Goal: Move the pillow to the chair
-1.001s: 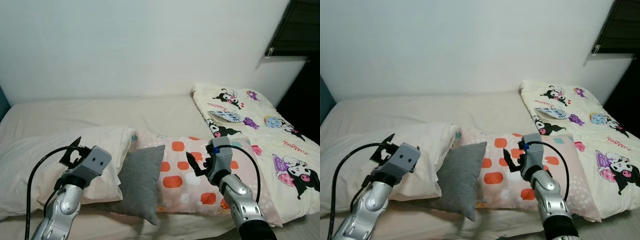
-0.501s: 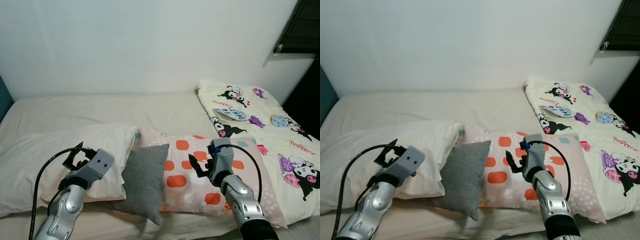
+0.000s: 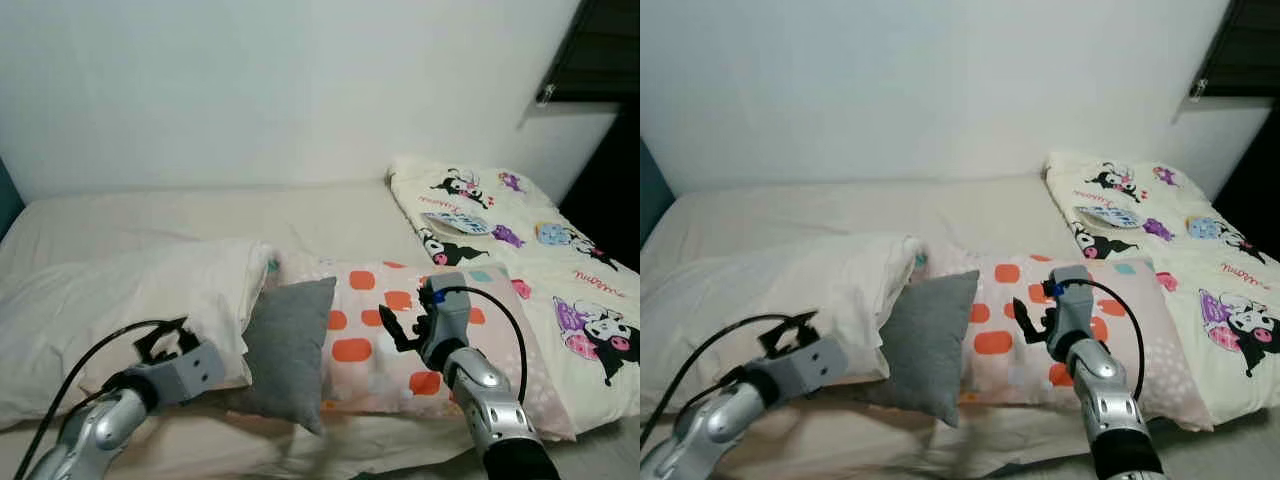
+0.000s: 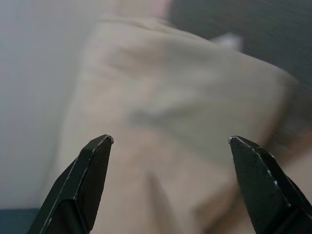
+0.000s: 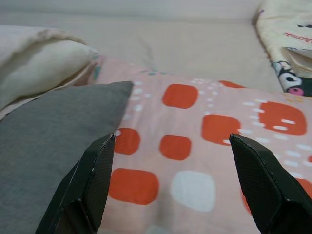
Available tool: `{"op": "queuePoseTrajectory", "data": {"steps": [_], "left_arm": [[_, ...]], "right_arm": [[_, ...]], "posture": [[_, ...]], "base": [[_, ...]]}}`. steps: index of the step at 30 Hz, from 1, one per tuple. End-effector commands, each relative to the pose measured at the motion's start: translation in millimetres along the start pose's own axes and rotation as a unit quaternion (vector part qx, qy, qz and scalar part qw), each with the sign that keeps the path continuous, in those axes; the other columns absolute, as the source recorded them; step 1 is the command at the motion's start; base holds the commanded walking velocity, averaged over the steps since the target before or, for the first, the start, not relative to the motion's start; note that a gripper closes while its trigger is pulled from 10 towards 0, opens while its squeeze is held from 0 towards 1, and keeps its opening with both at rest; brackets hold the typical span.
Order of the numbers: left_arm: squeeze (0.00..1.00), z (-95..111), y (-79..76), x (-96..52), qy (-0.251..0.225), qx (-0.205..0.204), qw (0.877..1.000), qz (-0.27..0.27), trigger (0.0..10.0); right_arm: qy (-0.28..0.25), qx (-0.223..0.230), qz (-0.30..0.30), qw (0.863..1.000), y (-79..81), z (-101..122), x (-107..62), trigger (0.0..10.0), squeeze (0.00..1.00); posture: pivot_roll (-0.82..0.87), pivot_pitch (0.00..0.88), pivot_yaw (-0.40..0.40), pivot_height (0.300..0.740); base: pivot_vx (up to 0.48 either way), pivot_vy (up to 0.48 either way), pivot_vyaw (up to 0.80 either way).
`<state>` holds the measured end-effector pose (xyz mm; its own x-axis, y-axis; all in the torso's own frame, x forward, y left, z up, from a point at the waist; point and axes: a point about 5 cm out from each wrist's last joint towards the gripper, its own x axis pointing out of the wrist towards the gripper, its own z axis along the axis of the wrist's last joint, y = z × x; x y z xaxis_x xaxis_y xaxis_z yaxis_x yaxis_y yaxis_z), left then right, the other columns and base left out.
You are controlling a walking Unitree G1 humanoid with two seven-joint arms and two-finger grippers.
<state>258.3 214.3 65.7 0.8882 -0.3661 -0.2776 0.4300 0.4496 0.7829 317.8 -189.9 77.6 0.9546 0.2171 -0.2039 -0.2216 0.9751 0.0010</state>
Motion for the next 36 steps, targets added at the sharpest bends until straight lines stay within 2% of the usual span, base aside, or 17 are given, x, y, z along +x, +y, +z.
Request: {"op": "queuePoseTrajectory", "data": {"steps": [1,2,4,6,11,14,15,24,32,36], "left_arm": [[0.00,-6,-11.4,4.2,0.016,0.020,1.000,-0.017,10.0],[0.00,-8,-11.8,6.2,0.022,0.032,0.999,-0.008,10.0],[0.00,-8,-7.8,13.9,0.029,0.031,0.999,0.025,10.0],[0.00,-8,-6.0,17.1,0.032,0.034,0.998,0.037,10.0],[0.00,-8,0.3,25.4,0.039,0.024,0.997,0.063,10.0],[0.00,-10,10.3,32.5,0.054,0.012,0.993,0.108,10.0],[0.00,-12,9.0,35.0,0.061,0.011,0.992,0.112,10.0],[0.00,-13,-9.7,39.1,0.064,0.008,0.994,0.089,10.0],[0.00,-13,-5.2,45.4,0.059,-0.008,0.995,0.082,10.0],[0.00,-13,-5.4,45.9,0.056,0.002,0.995,0.077,10.0]], "right_arm": [[0.008,0.003,-0.002,1.000,-1.4,-3,-3.7,10.0,0.00],[0.007,0.001,-0.003,1.000,-1.5,-3,-4.6,10.0,0.00],[0.005,-0.004,-0.004,1.000,-2.3,-1,-6.1,10.0,0.00],[0.003,-0.005,-0.004,1.000,-2.7,-1,-7.0,10.0,0.00],[0.001,-0.008,-0.006,1.000,-3.3,1,-9.6,10.0,0.00],[-0.003,-0.008,-0.008,1.000,-2.8,3,-12.7,10.0,0.00],[-0.004,-0.008,-0.009,1.000,-2.8,4,-13.8,10.0,0.00],[-0.009,-0.003,-0.013,1.000,-0.3,7,-21.7,10.0,0.00],[-0.008,0.005,-0.019,1.000,2.4,7,-30.5,10.0,0.00],[-0.008,0.006,-0.020,1.000,3.0,8,-33.5,10.0,0.00]], "posture": [[0.06,0.000,-0.080,0.661],[0.06,0.000,-0.079,0.661],[0.05,0.000,-0.076,0.661],[0.04,0.000,-0.074,0.661],[0.03,0.010,-0.067,0.661],[0.03,0.027,-0.062,0.661],[0.02,0.034,-0.056,0.661],[0.01,0.065,-0.033,0.661],[-0.02,0.092,-0.014,0.661],[-0.03,0.105,-0.009,0.661]], "base": [[0.000,0.000,0.00],[0.000,0.000,0.00],[0.000,0.000,0.00],[0.000,0.000,0.00],[0.000,0.000,0.00],[0.000,0.000,0.00],[0.000,0.000,0.00],[0.000,0.000,0.00],[0.000,0.000,0.00],[0.000,0.000,0.00]]}}
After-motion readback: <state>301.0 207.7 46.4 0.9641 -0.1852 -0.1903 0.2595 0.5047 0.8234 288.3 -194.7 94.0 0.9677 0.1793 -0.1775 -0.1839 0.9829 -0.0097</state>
